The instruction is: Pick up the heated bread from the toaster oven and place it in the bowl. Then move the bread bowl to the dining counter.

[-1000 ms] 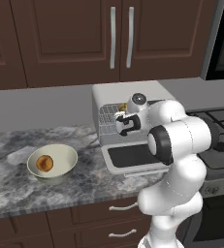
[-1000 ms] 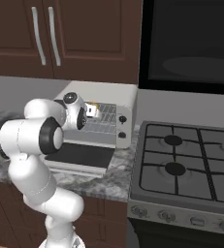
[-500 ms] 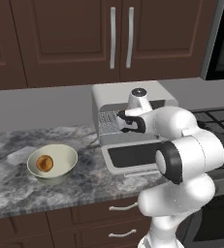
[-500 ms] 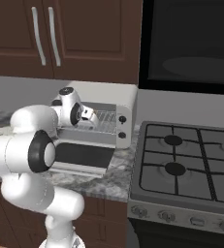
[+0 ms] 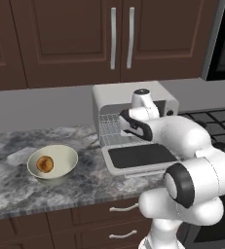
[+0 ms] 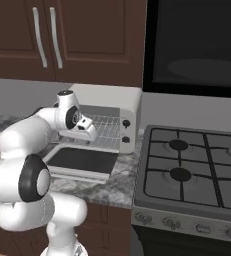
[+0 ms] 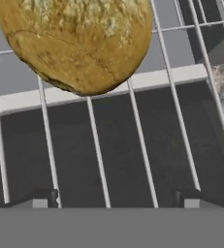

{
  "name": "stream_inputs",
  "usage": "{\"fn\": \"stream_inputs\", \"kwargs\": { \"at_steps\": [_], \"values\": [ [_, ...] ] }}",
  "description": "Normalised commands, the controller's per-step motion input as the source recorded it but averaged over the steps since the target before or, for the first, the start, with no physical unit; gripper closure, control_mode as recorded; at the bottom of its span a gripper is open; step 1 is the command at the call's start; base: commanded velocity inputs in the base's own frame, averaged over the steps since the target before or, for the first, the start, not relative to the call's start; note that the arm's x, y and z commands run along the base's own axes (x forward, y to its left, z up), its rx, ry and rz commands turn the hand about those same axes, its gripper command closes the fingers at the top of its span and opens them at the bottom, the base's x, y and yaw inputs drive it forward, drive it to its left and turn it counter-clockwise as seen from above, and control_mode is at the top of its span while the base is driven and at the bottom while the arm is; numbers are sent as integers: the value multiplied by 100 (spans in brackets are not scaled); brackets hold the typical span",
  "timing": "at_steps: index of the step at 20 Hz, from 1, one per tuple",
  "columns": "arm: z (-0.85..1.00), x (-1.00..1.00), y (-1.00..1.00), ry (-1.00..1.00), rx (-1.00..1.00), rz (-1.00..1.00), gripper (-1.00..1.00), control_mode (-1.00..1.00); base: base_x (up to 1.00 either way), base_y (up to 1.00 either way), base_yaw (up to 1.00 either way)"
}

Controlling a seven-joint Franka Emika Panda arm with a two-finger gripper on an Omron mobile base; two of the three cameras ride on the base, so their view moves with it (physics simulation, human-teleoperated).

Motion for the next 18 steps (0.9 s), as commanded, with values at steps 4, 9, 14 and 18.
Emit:
{"fn": "stream_inputs", "kwargs": {
  "at_steps": [4, 9, 14, 18],
  "values": [
    [-78, -100, 0, 22, 0, -5, -100, -100, 0, 0, 0],
    [-34, -97, 0, 0, 0, -1, -100, -100, 0, 0, 0],
    [47, -20, 3, -29, -2, 0, -100, -100, 0, 0, 0],
    [81, 21, 1, -31, -5, 0, -100, -100, 0, 0, 0]
  ]
}}
